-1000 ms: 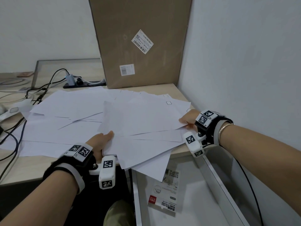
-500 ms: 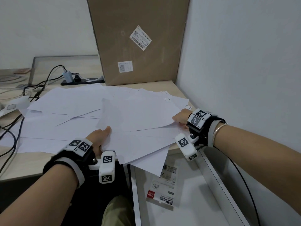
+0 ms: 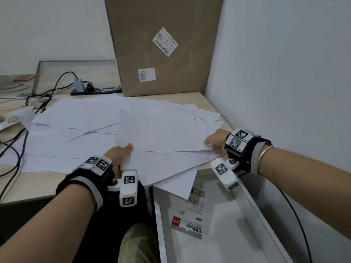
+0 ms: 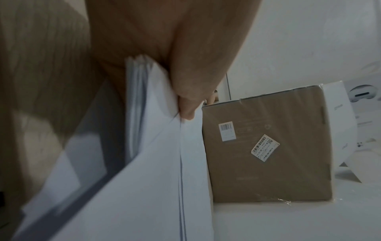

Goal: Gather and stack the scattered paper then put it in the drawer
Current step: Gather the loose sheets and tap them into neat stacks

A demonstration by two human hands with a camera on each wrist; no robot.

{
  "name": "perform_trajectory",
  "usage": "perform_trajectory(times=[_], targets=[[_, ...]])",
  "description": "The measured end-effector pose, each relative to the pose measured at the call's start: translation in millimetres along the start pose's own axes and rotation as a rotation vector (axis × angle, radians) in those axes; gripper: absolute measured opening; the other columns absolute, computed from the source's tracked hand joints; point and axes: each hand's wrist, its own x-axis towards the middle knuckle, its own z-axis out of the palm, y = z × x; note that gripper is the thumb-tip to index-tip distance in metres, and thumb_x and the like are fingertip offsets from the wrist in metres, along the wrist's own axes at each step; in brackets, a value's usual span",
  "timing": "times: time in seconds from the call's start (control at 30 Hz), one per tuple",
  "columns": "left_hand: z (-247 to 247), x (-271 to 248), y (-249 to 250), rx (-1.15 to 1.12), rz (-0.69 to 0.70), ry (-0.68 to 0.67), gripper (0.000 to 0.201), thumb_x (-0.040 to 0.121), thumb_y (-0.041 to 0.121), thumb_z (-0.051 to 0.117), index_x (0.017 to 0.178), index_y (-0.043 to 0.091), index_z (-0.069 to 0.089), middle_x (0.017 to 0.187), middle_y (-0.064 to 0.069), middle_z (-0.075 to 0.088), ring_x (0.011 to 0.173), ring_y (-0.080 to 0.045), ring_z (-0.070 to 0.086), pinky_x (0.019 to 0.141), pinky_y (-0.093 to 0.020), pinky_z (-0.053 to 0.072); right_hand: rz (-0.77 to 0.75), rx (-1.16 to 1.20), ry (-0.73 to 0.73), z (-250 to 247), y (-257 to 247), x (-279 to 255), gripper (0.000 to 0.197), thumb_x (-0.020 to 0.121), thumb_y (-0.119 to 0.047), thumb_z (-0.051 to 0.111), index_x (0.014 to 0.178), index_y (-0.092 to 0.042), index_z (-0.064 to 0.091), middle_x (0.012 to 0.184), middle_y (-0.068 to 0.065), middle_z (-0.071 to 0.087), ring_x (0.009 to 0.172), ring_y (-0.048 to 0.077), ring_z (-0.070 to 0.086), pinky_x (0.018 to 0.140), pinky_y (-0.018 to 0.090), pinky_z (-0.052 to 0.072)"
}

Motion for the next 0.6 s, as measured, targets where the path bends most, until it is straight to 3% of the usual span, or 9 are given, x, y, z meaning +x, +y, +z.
perform_trajectory(times=[0.1,0.17,0.2,0.27,0.33,0.37,0.43,0.53,0.6], targets=[[5,-4,1,0.052,0.012,0.046,0.05,0.099,0.037,0.047,0.13,-0.002,0.046,0.089,-0.01,0.055,0.07,-0.024,0.055,0.064,-0.029,0.049,0.043,0.145,0.064,-3,-4,3,0.011,0.091,-0.007,0.057,0.084,-0.006,0.049,0.088,0.011,0.055,0.096,0.028,0.06,0.097,0.035,0.048],[8,-11,5,0.056,0.015,0.031,0.041,0.097,0.039,0.048,0.121,0.006,0.049,0.082,-0.008,0.054,0.069,-0.023,0.055,0.071,-0.034,0.052,0.088,0.221,0.061,-1,-7,0,0.008,0.094,-0.004,0.053,0.099,-0.002,0.047,0.084,0.015,0.052,0.1,0.031,0.059,0.098,0.039,0.048],[5,-15,5,0.052,0.022,0.022,0.043,0.094,0.043,0.052,0.113,0.005,0.05,0.084,-0.011,0.057,0.073,-0.025,0.058,0.079,-0.039,0.053,0.106,0.246,0.05,0,-7,-1,0.008,0.094,-0.005,0.052,0.099,-0.001,0.047,0.083,0.015,0.052,0.096,0.031,0.059,0.095,0.039,0.049],[1,1,-1,0.007,-0.011,-0.031,0.077,0.069,0.057,0.064,0.112,-0.006,0.053,0.101,-0.025,0.065,0.093,-0.038,0.065,0.093,-0.055,0.048,0.128,0.236,0.017,-1,-6,0,0.01,0.095,-0.009,0.052,0.089,-0.001,0.05,0.081,0.012,0.056,0.084,0.027,0.059,0.082,0.038,0.052],[-8,30,-16,-0.002,-0.027,-0.023,0.095,0.049,0.062,0.064,0.115,-0.006,0.054,0.116,-0.031,0.062,0.106,-0.049,0.06,0.094,-0.066,0.04,0.144,0.259,-0.016,-3,-5,0,0.018,0.096,-0.013,0.052,0.081,-0.004,0.048,0.076,0.008,0.053,0.069,0.022,0.053,0.064,0.034,0.047],[-9,37,-19,-0.006,-0.027,-0.036,0.092,0.048,0.062,0.064,0.113,-0.002,0.055,0.118,-0.03,0.062,0.107,-0.05,0.06,0.093,-0.067,0.04,0.126,0.231,-0.033,-4,-5,2,0.021,0.096,-0.016,0.053,0.078,-0.006,0.047,0.075,0.007,0.051,0.067,0.021,0.051,0.063,0.032,0.045],[-3,-4,-1,-0.021,-0.02,-0.034,0.082,0.058,0.061,0.065,0.112,0.0,0.053,0.115,-0.025,0.064,0.1,-0.044,0.064,0.091,-0.061,0.047,0.097,0.016,-0.028,-5,-9,0,0.029,0.095,-0.024,0.056,0.071,-0.01,0.048,0.072,0.005,0.051,0.068,0.02,0.05,0.067,0.028,0.042],[1,-22,7,-0.017,0.026,-0.009,0.06,0.086,0.057,0.055,0.115,0.005,0.048,0.11,-0.013,0.059,0.083,-0.029,0.063,0.079,-0.04,0.055,0.083,0.0,0.019,-13,-12,-4,0.038,0.091,-0.023,0.062,0.061,-0.01,0.043,0.049,0.003,0.046,0.042,0.014,0.041,0.049,0.024,0.035],[-2,-14,1,0.017,-0.011,0.021,0.092,0.07,0.075,0.054,0.131,0.006,0.045,0.117,-0.013,0.061,0.093,-0.036,0.065,0.084,-0.051,0.054,0.092,0.133,0.019,-18,-10,-5,0.04,0.093,-0.015,0.059,0.059,-0.009,0.041,0.032,0.001,0.04,0.029,0.011,0.034,0.039,0.021,0.031]])
